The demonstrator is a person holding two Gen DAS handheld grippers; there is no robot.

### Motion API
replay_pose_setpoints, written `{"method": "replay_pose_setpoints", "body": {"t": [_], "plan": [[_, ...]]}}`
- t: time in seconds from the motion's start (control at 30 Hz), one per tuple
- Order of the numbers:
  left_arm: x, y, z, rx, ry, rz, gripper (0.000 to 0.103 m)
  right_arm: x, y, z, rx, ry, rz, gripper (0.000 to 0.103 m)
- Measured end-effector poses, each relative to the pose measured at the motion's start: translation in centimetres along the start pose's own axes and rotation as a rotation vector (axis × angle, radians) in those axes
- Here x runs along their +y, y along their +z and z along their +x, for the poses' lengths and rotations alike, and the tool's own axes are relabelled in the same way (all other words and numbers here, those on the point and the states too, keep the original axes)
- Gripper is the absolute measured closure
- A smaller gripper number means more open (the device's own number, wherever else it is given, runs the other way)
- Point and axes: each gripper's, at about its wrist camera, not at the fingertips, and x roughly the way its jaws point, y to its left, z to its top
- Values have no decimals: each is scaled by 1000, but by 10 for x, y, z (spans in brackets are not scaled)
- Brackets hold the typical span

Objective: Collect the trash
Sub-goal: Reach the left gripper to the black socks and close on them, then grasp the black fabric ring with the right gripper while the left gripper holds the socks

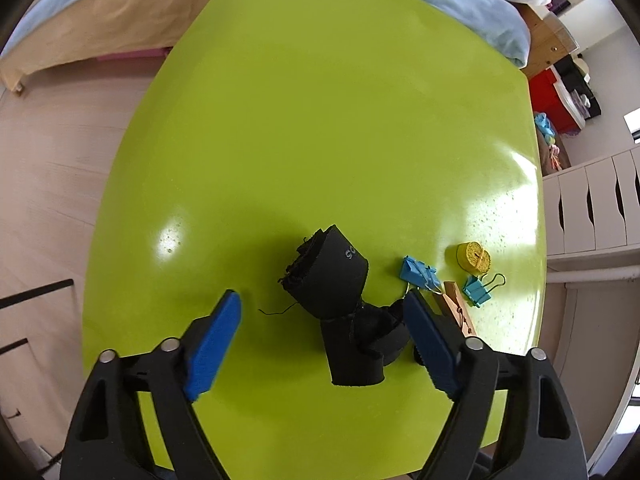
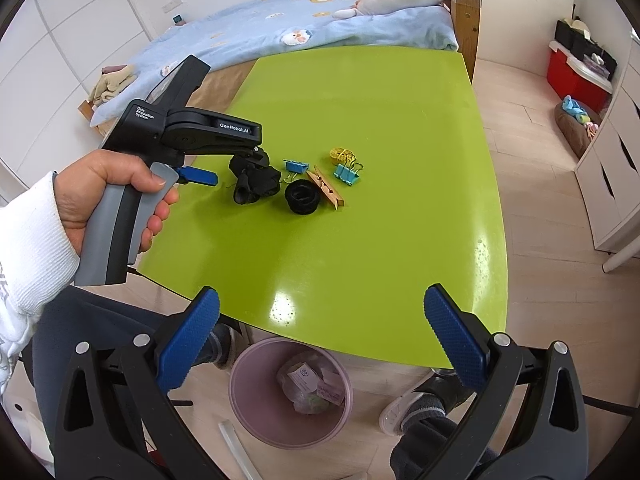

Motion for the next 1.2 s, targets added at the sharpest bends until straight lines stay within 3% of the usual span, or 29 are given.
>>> {"method": "replay_pose_setpoints", "body": {"t": [0.27,0.43,0.97,1.2], "plan": [[-6,1,4,7,-10,-1,61,-2,0,2,6,0,6,3],[-9,0,4,-4,-21,25,71,-2,1,3,8,1,6,3],[-1,-8,-36,-140,-6,176,76,15,37,31,32,-33,-2,3],[16,-14,-53,-182,4,200,76,20,71,70,124,-92,93,3]]}}
